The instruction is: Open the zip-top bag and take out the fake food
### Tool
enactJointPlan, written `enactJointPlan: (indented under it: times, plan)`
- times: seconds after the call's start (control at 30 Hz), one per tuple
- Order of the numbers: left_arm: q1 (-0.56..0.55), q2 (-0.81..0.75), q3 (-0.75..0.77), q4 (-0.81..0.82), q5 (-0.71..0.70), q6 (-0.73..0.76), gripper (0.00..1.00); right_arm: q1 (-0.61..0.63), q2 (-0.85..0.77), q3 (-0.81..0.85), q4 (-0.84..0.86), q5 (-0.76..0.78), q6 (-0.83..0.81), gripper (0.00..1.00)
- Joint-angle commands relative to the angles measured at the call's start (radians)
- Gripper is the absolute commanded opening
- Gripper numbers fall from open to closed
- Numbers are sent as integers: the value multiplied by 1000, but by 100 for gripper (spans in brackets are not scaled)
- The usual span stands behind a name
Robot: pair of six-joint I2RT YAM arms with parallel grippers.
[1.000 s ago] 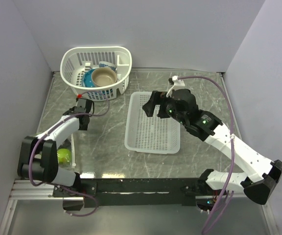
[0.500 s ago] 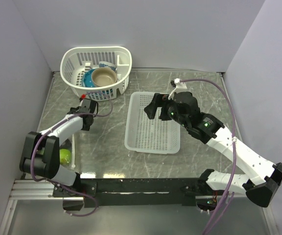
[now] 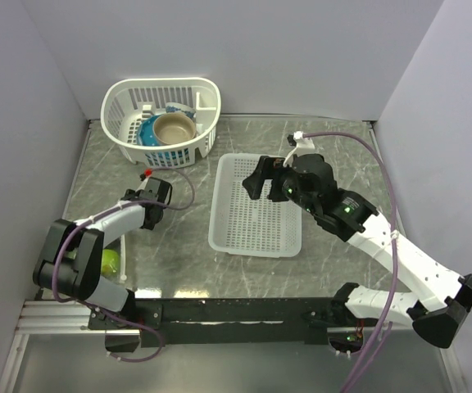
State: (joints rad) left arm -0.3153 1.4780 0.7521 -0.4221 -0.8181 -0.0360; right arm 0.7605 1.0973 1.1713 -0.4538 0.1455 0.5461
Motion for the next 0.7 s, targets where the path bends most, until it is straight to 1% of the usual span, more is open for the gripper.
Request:
enactJointPlan:
  times: [0.0,0.03,0.1,0.13,0.2,0.23,0.27,0.3,0.33,0.37,0.4,0.43,0.47,0.53,0.57,0.6,0.63,0.67]
  plan:
    - [-1,-30,-30,63,-49,24,28,-6,-33,30,4,11,-11,100]
    - [-1,-30,-27,66,-46,57,22,-7,-34,28,4,9,-11,100]
    - [-1,-33,-11,59,-24,58,13,-6,-28,18,1,9,-14,100]
    - [-1,-36,19,48,-13,53,12,-6,-7,13,-6,23,-15,100]
    - [-11,-39,73,-15,51,42,7,-9,31,-7,-55,104,18,100]
    - [-21,-48,145,-42,77,-8,6,-12,76,-21,-68,130,34,99]
    - [-42,-51,186,-111,133,-24,5,-12,96,-53,-84,152,49,99]
    - [-51,-57,231,-144,175,-39,1,-10,116,-71,-85,173,81,97]
    - [-60,-62,315,-174,213,-69,1,-12,148,-90,-82,178,100,96]
    - [-67,-65,355,-234,258,-82,1,-13,165,-125,-74,172,115,95]
    - [-68,-70,390,-260,354,-93,1,-12,179,-139,-65,161,139,93]
    - [-68,-71,448,-286,387,-116,1,-12,205,-154,-56,129,146,91]
    - [-68,-71,470,-305,427,-123,1,-12,217,-173,-49,112,156,89]
    - [-68,-76,510,-345,522,-146,1,-12,255,-177,-66,97,173,71]
    - [-67,-81,518,-351,548,-154,1,-12,266,-174,-109,121,181,62]
    - [-67,-82,526,-356,568,-159,1,-13,274,-173,-135,137,198,47]
    - [-67,-84,544,-360,623,-163,1,-12,283,-171,-163,159,205,43]
    - [-67,-79,556,-366,651,-166,1,-13,283,-173,-202,201,213,41]
